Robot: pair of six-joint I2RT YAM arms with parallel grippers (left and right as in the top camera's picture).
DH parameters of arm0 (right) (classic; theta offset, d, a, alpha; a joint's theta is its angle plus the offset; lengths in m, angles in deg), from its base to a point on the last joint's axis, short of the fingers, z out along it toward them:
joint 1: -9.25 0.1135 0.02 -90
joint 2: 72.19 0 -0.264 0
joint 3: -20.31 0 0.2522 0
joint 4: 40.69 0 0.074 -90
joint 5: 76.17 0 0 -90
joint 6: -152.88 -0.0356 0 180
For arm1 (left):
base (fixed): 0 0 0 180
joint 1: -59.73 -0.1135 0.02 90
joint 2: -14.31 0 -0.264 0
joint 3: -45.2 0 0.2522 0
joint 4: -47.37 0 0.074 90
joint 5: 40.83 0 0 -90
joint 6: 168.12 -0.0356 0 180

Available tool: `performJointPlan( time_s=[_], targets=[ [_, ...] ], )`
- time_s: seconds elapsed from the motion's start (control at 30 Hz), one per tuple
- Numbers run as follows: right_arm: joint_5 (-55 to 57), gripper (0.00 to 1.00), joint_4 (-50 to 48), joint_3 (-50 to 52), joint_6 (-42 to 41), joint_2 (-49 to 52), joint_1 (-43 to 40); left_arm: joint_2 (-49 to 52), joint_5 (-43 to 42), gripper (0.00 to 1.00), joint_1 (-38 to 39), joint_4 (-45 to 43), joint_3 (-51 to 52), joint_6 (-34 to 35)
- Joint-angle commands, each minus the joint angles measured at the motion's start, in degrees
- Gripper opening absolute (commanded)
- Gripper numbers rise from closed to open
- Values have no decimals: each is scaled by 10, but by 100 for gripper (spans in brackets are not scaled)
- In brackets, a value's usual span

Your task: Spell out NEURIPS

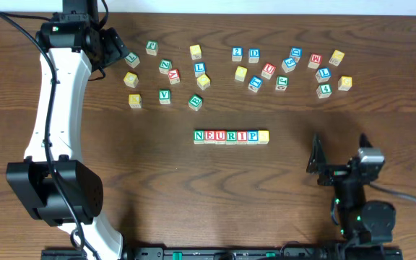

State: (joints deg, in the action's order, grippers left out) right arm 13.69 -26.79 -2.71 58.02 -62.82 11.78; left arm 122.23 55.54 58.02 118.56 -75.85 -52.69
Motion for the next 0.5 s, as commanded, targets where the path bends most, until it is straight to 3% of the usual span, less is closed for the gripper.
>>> performJointPlan(
  time_s=[0.0,0.47],
  targets=[
    [4,99,-7,43,7,-51,-5,4,7,97,-1,2,2,-3],
    [-18,99,41,89,6,-91,-3,4,7,98,-1,2,2,-3]
  ],
)
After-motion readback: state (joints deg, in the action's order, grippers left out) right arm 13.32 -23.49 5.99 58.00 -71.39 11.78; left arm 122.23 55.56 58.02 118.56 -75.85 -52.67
